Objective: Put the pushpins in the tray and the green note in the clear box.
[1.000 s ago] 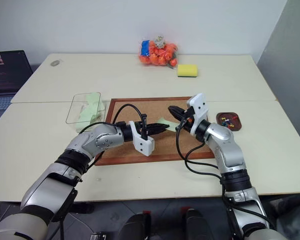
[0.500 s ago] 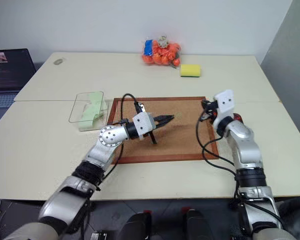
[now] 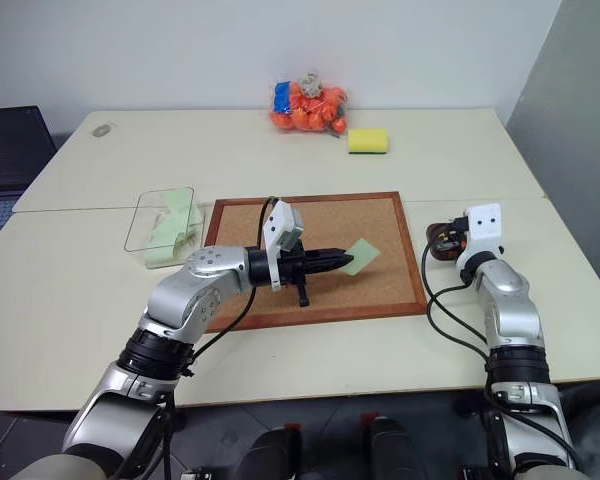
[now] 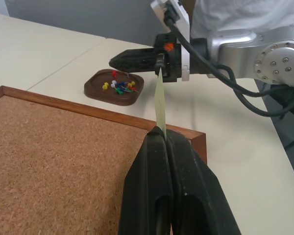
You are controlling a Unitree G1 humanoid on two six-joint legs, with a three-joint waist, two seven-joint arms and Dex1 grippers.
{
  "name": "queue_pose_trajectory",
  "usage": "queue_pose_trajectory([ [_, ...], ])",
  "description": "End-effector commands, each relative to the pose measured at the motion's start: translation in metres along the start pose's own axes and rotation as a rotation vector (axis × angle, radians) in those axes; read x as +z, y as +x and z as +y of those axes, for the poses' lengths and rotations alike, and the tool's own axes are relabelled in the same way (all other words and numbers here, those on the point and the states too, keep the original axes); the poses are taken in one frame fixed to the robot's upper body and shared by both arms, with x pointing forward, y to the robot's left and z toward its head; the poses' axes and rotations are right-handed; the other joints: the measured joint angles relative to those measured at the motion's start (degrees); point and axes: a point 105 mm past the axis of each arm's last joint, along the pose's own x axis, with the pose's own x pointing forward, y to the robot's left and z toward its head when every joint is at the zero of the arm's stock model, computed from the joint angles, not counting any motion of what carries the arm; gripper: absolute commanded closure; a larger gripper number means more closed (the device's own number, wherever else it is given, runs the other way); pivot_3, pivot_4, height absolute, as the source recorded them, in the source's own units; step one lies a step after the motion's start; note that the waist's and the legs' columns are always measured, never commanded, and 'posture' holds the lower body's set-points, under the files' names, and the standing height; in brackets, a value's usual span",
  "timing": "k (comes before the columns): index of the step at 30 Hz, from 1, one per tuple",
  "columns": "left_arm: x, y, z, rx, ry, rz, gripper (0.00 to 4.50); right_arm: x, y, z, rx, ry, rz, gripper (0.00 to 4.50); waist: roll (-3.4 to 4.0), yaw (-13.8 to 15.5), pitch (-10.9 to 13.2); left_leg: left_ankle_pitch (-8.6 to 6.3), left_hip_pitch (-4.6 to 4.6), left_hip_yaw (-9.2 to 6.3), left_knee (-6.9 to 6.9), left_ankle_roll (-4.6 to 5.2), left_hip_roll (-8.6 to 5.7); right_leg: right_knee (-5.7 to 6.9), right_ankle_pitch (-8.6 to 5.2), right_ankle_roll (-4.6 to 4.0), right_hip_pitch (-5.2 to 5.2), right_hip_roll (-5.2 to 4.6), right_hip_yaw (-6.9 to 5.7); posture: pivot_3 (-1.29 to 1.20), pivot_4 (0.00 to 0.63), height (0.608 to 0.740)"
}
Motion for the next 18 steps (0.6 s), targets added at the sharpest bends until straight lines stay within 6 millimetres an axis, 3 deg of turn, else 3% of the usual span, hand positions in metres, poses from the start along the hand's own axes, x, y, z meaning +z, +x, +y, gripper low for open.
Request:
queue_pose_trajectory([
  [1, 0.012, 0.000, -0.013, -0.047, 0.039, -0.036, 4.50, 0.013, 0.002, -0.012, -0.038, 0.030, -0.047, 3.06, 0.00, 0.05, 0.00, 0.00, 0.00, 0.00, 0.00, 0.00, 0.00, 0.00, 0.00, 0.00, 0.00, 0.00, 0.00, 0.00, 0.150, 0.740],
  [11, 0.014, 0.000, -0.013, -0.023, 0.041, -0.056, 4.50, 0.015, 0.000, -0.019, -0.068, 0.018, -0.068, 0.77, 0.00, 0.27, 0.00, 0.00, -0.02, 0.02, 0.00, 0.00, -0.01, -0.01, 0.00, 0.00, -0.01, -0.02, 0.02, 0.00, 0.150, 0.740],
  [14, 0.017, 0.000, -0.010, -0.005, 0.043, -0.067, 4.50, 0.025, -0.004, -0.010, 0.000, 0.024, -0.122, 0.07, 0.00, 0.28, 0.00, 0.00, -0.02, 0.02, 0.00, 0.00, -0.01, -0.01, 0.00, 0.00, -0.01, -0.02, 0.02, 0.00, 0.150, 0.740],
  [18, 0.024, -0.005, 0.003, 0.073, 0.045, -0.102, 4.50, 0.041, -0.019, 0.020, 0.215, 0.067, -0.211, 0.07, 0.00, 0.30, 0.00, 0.00, -0.03, 0.01, 0.00, 0.00, -0.01, -0.02, 0.00, 0.01, -0.02, -0.01, 0.01, 0.00, 0.150, 0.740],
])
